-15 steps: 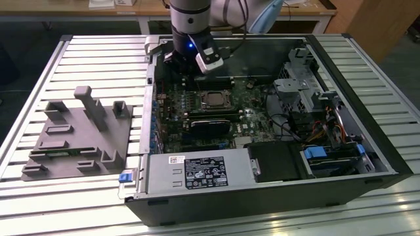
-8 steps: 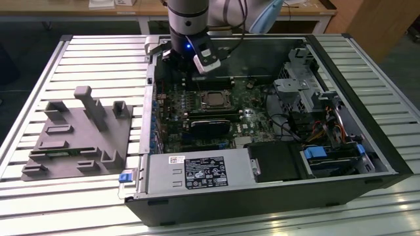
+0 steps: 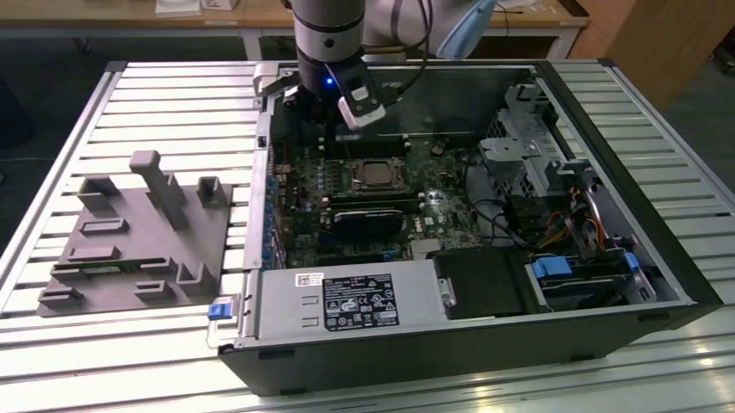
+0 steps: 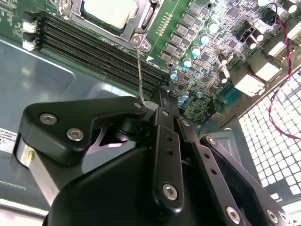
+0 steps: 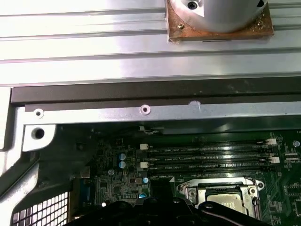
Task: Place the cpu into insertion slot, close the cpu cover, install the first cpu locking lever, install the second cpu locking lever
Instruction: 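Install the first cpu locking lever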
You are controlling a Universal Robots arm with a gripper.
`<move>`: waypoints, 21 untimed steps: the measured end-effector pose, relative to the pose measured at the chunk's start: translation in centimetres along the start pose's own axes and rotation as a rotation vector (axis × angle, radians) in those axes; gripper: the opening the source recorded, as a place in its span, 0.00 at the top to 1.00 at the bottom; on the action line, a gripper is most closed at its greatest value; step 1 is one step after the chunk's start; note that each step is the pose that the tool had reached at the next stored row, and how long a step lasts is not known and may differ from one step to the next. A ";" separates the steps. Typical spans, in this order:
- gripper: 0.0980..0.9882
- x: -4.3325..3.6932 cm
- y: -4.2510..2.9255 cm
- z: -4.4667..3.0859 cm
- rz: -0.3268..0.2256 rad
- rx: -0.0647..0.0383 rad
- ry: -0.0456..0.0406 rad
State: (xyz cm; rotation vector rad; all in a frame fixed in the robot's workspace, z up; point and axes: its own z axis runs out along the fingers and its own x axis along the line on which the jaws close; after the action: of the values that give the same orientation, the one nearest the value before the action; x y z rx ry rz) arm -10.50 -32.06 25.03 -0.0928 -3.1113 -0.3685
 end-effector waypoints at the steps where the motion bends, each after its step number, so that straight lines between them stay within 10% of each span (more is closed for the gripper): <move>1: 0.99 -0.01 0.00 0.00 0.000 0.000 0.0001; 21: 0.99 -4.27 0.23 0.10 0.005 0.001 -0.0013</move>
State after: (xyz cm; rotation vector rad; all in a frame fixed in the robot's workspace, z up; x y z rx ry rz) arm -6.22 -32.06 24.93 -0.1016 -3.1118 -0.3671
